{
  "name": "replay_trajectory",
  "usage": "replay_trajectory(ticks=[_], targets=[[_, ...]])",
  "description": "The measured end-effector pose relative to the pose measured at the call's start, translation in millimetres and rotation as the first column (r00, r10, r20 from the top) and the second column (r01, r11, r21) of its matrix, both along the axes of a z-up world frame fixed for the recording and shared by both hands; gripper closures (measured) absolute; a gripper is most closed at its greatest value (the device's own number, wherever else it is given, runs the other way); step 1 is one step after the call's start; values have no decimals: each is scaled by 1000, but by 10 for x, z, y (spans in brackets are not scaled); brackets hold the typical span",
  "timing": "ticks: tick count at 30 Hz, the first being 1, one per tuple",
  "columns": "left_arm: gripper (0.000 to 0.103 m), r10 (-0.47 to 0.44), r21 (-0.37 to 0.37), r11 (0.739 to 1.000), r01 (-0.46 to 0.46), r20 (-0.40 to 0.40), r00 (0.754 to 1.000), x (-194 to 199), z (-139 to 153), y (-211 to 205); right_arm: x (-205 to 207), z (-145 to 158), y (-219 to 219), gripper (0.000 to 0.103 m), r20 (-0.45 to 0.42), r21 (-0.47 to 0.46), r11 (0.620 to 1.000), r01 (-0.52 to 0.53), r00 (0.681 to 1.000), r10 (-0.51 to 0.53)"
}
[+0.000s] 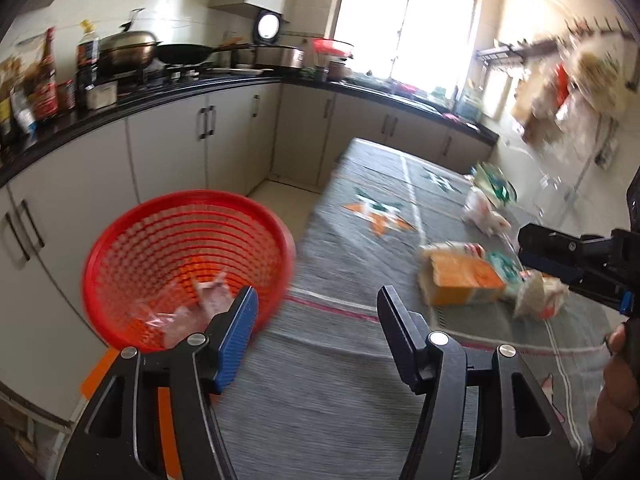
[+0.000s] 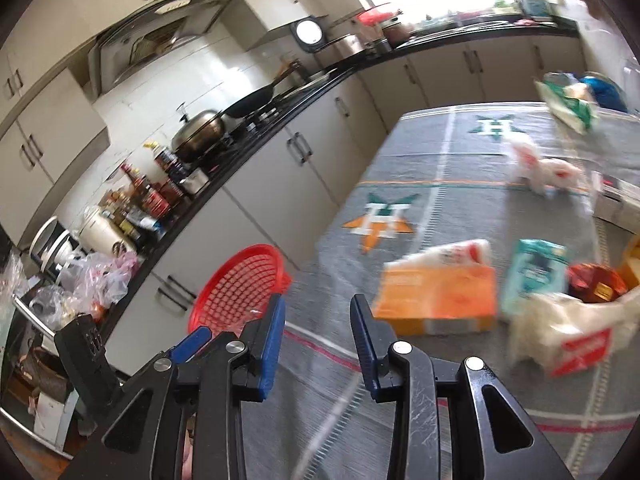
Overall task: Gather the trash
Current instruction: 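Swing both open tools back toward the table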
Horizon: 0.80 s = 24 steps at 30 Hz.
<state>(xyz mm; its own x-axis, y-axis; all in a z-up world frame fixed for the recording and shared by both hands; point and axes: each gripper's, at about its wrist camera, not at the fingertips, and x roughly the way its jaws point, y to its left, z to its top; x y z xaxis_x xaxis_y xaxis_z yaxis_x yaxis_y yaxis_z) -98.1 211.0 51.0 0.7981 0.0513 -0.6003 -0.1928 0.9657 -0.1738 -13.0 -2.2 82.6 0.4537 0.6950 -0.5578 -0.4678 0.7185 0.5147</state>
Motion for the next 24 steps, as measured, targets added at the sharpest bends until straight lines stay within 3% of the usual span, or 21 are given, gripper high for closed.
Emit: replay_trajectory(ticks=[8, 12, 14, 20, 24], targets=[[41, -132, 25, 991, 133, -32, 991, 207, -105, -745, 23, -24, -947, 66, 13, 24, 986, 164, 986, -164], [40, -171, 35, 984, 173, -46, 984, 314, -190, -1012, 107, -94, -1593, 66, 1, -5, 946, 326, 946, -326], [40, -167, 81, 982, 170, -46, 985, 332, -188, -1088, 174, -179, -1822, 66, -24, -13, 929, 370, 929, -370], [38, -184, 82, 979, 188, -54, 981, 346, -211, -1105, 386, -502, -2106, 64, -126, 84, 918, 387, 918, -375], [38, -204, 63, 976, 207, -44, 978, 334, -203, -1082, 484, -631, -2123, 63, -198, 138, 931, 338, 930, -308]])
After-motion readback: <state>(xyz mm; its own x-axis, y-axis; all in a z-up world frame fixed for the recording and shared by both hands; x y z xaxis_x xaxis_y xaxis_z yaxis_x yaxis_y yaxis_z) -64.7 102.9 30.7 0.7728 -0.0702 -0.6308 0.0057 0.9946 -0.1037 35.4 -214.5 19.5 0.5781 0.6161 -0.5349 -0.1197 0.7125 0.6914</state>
